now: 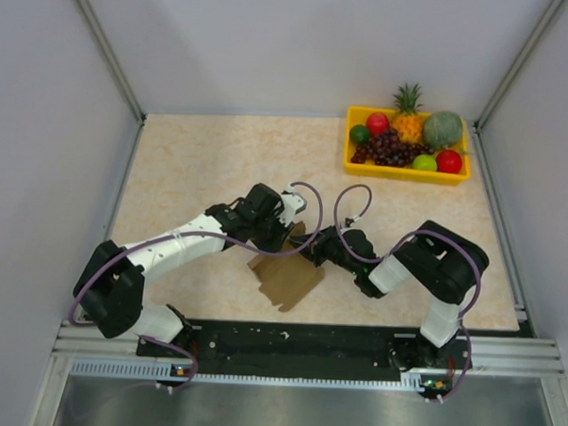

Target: Fold the paper box

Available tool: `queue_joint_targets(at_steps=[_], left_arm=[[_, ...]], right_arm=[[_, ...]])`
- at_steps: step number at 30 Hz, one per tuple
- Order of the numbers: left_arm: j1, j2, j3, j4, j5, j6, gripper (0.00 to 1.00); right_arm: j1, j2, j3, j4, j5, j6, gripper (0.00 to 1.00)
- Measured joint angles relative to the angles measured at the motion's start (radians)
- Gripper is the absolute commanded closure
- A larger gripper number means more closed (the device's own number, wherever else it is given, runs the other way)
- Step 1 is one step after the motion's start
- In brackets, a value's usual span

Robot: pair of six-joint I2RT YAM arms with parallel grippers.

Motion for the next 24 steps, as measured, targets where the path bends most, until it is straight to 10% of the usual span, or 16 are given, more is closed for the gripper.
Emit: queue_joint_targets(at_steps=[3,10,24], left_arm=[[0.0,-0.002,-0.002,0.007,-0.004,-0.002,0.82],[-0.009,-0.038,-0.009,0.062,0.019,-0.01,0.81],[-0.013,-0.113,-0.007,0.134,0.036,-0.016,0.8]], right_arm=[[0.007,-0.004,-0.003,0.002,0.025,0.007,1.0],[-0.013,-0.137,-0.042,-0.122,0.014,-0.129,0.49],[-0.18,-0.842,0.076,-0.996,-0.105,-1.026,0.35]])
